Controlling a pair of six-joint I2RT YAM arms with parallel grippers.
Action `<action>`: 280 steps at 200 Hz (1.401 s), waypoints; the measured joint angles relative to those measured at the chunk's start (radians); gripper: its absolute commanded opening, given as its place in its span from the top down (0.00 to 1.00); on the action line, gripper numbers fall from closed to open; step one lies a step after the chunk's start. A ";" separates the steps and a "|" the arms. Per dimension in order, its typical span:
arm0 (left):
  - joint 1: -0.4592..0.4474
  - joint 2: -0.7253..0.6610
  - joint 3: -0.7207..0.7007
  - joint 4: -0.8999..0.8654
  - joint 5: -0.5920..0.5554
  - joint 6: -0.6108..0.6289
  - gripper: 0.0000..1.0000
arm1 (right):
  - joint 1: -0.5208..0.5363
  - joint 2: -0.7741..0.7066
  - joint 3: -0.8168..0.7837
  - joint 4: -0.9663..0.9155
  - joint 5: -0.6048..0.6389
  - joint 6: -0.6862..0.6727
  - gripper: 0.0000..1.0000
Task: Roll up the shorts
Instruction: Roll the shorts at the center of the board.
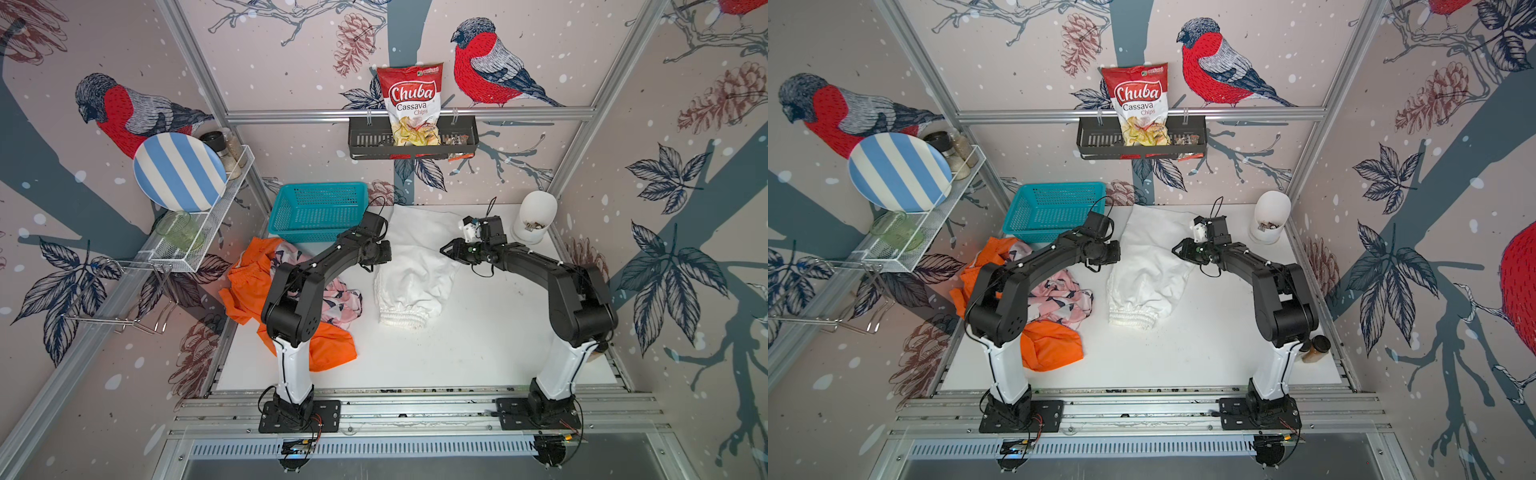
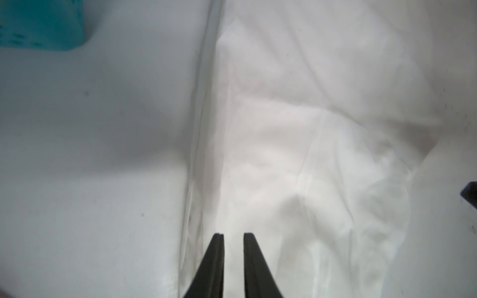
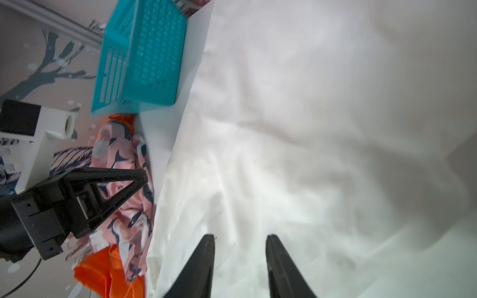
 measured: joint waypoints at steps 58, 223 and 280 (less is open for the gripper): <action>-0.188 -0.245 -0.359 0.023 0.008 -0.068 0.83 | 0.257 -0.117 -0.162 -0.076 0.007 -0.076 0.59; -0.212 -0.248 -0.639 0.364 0.053 -0.137 0.88 | 0.605 -0.393 -0.498 0.083 0.725 -0.781 0.00; -0.201 -0.259 -0.656 0.387 0.074 -0.112 0.88 | 0.618 -0.417 -0.621 0.225 0.811 -1.118 0.00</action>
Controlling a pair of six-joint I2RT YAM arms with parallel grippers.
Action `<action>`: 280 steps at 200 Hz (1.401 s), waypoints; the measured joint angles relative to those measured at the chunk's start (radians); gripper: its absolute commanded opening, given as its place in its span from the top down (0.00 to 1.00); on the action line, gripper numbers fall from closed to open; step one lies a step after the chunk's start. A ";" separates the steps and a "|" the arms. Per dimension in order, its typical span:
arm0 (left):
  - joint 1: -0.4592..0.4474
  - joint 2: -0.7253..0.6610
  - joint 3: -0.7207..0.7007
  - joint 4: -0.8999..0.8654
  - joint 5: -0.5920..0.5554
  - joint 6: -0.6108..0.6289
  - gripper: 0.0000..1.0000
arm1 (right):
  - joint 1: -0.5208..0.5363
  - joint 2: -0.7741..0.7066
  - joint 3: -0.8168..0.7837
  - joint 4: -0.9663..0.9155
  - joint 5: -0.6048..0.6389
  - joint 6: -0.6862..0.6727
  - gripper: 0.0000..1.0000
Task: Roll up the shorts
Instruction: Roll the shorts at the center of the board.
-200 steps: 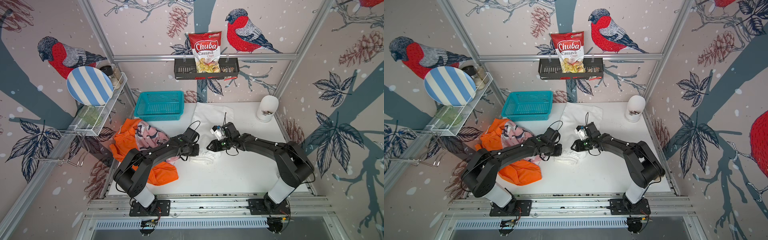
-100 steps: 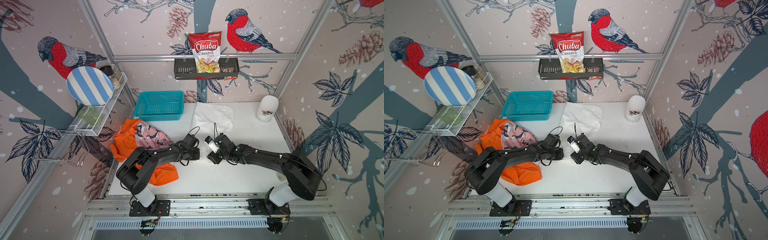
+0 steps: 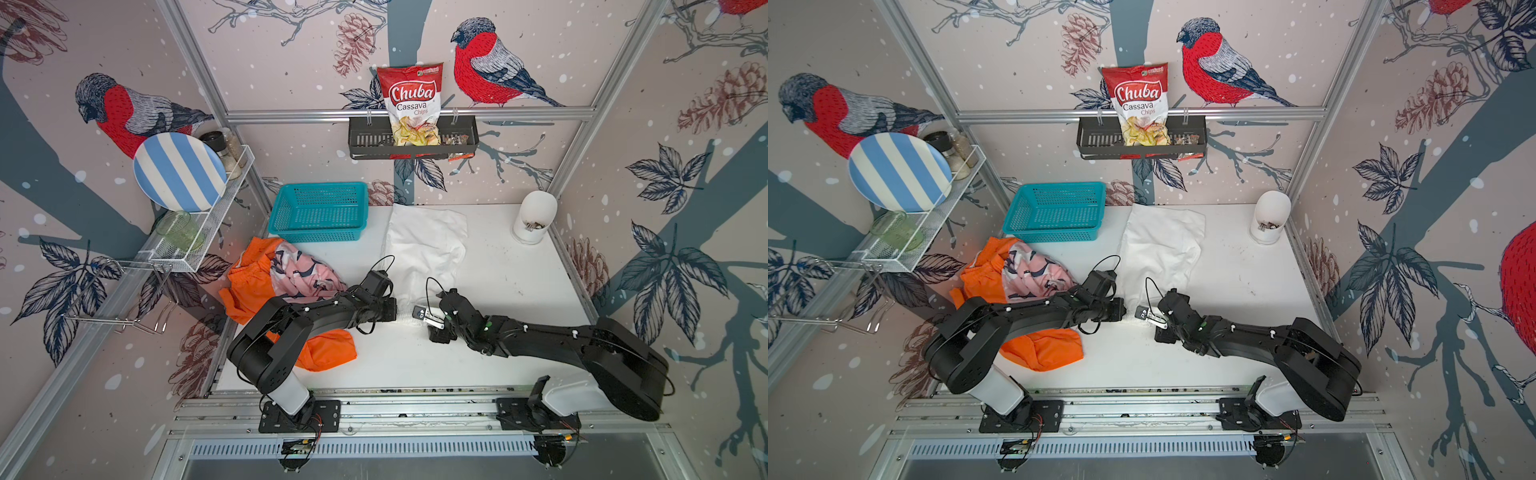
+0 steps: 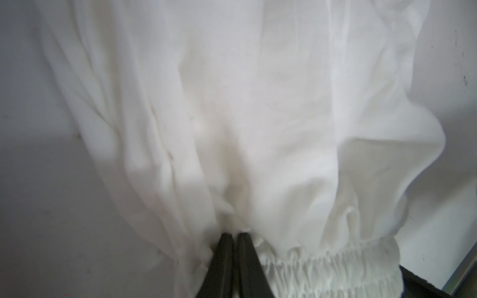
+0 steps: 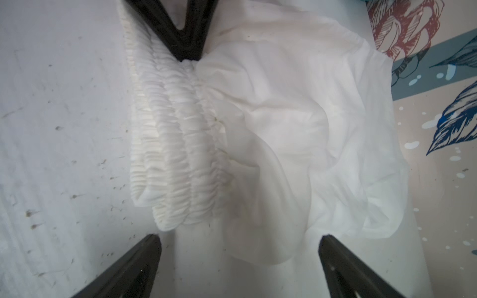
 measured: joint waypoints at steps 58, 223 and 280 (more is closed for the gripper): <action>0.003 0.003 0.003 -0.003 0.011 0.028 0.88 | 0.062 0.142 -0.157 0.491 0.136 -0.300 0.00; 0.015 -0.006 -0.005 -0.004 0.031 0.053 0.88 | 0.144 0.315 -0.134 0.734 0.198 -0.552 0.23; 0.022 -0.015 -0.014 -0.005 0.039 0.053 0.88 | 0.123 0.209 -0.122 0.533 0.177 -0.528 0.15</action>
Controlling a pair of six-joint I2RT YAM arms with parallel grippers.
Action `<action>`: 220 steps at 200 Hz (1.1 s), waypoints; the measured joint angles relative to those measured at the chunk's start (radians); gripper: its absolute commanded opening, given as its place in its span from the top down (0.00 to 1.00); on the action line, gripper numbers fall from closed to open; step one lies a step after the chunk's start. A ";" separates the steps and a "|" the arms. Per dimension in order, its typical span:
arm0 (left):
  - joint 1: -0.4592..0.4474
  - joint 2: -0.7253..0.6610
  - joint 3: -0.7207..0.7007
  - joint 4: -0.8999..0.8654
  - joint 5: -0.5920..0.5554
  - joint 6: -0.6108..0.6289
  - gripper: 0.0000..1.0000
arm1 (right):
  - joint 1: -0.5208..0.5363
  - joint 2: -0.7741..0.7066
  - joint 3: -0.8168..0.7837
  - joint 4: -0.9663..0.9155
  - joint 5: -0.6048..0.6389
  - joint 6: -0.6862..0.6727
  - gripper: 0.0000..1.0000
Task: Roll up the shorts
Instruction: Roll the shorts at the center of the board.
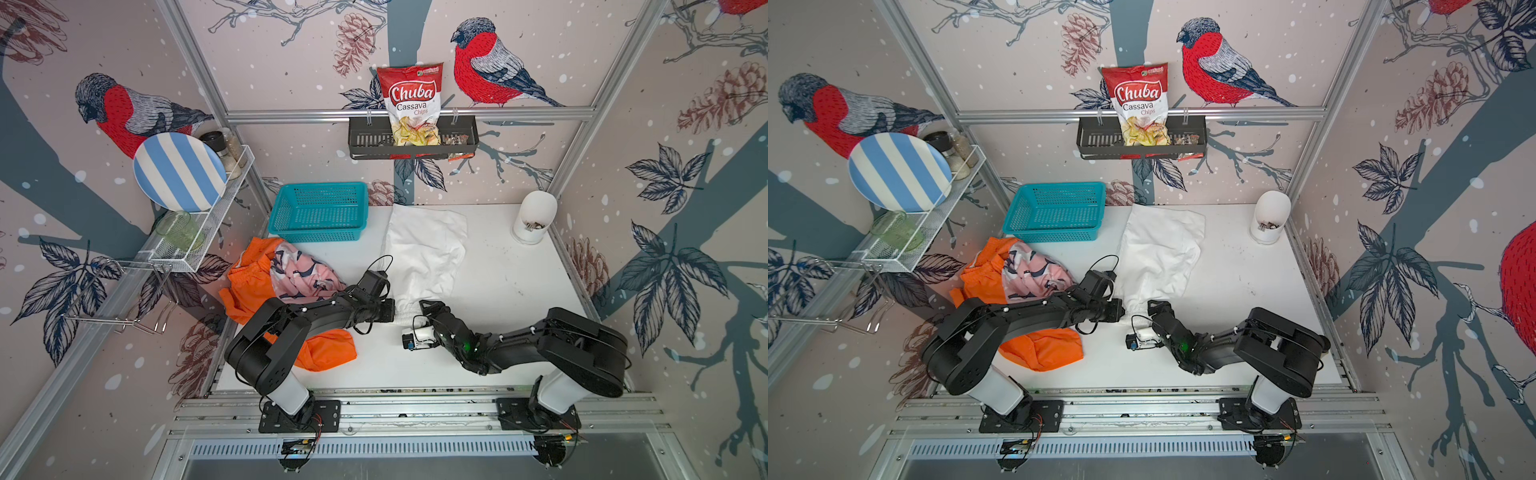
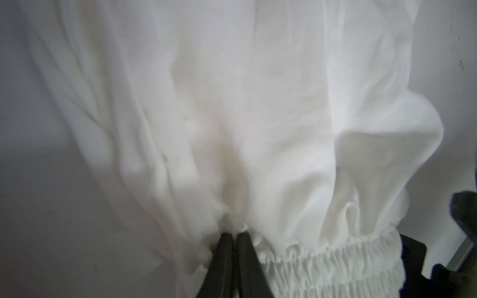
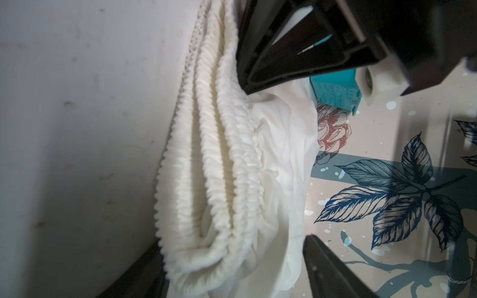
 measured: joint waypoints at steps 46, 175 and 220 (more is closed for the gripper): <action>0.002 -0.007 0.003 -0.021 0.001 0.004 0.88 | 0.014 0.078 0.007 0.123 0.029 -0.047 0.18; 0.006 -0.011 -0.003 -0.025 0.013 0.011 0.88 | 0.145 0.180 0.001 0.226 0.081 -0.136 0.63; 0.006 -0.051 0.012 -0.126 0.000 0.009 0.85 | 0.206 0.134 0.031 0.133 0.125 -0.043 0.79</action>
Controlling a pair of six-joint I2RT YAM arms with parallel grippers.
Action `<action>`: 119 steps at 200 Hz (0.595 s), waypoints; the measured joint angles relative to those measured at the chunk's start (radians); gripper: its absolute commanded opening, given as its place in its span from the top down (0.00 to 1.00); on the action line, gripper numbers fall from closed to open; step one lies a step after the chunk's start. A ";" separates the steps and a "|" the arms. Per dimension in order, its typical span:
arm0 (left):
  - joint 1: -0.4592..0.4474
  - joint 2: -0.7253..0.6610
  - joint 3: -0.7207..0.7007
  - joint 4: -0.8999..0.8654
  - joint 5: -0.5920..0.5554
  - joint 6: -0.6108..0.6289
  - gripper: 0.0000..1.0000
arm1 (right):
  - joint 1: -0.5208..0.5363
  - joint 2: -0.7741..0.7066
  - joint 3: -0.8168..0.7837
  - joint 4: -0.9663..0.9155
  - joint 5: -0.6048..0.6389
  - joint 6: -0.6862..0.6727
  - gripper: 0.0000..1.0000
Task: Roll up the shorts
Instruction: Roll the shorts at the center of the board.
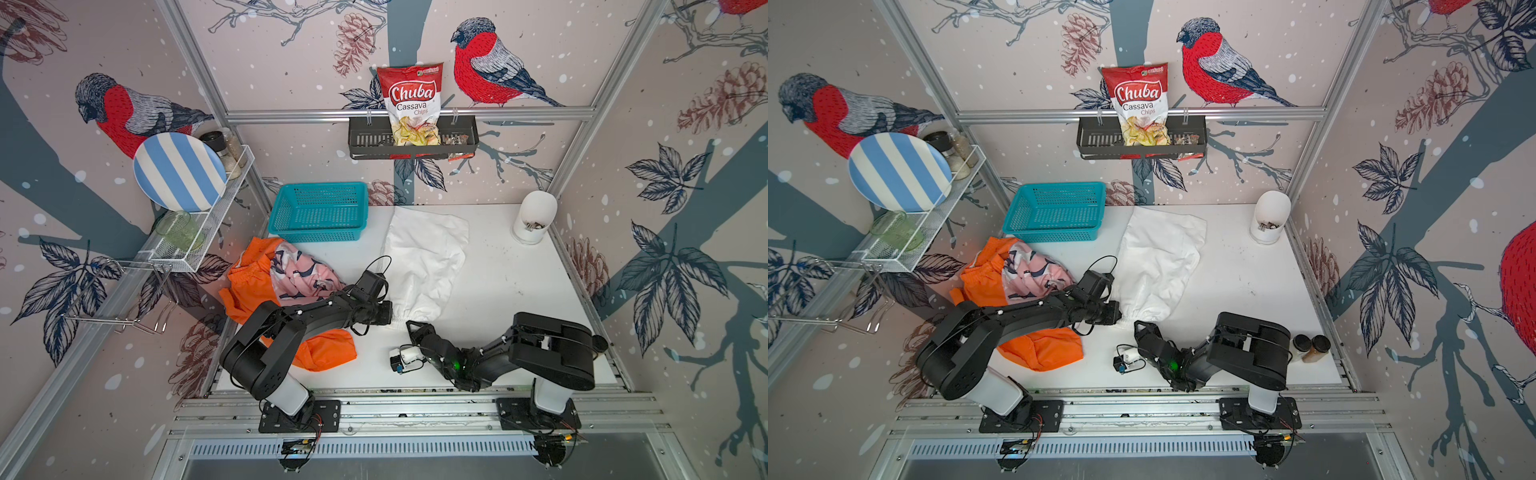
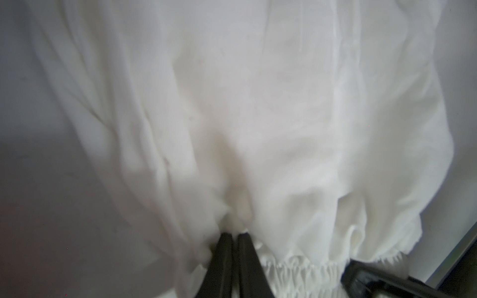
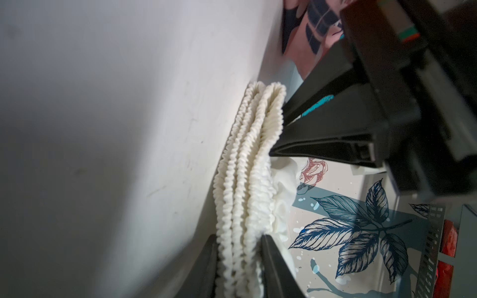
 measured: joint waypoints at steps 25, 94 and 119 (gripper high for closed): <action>0.000 -0.042 0.014 -0.075 -0.035 -0.013 0.80 | 0.000 -0.103 0.092 -0.239 -0.051 0.211 1.00; 0.034 -0.219 0.095 -0.212 -0.172 -0.046 0.55 | -0.199 -0.134 0.348 -0.776 -0.501 0.766 1.00; 0.039 -0.262 0.095 -0.245 -0.192 -0.063 0.51 | -0.274 -0.095 0.388 -0.837 -0.653 0.914 1.00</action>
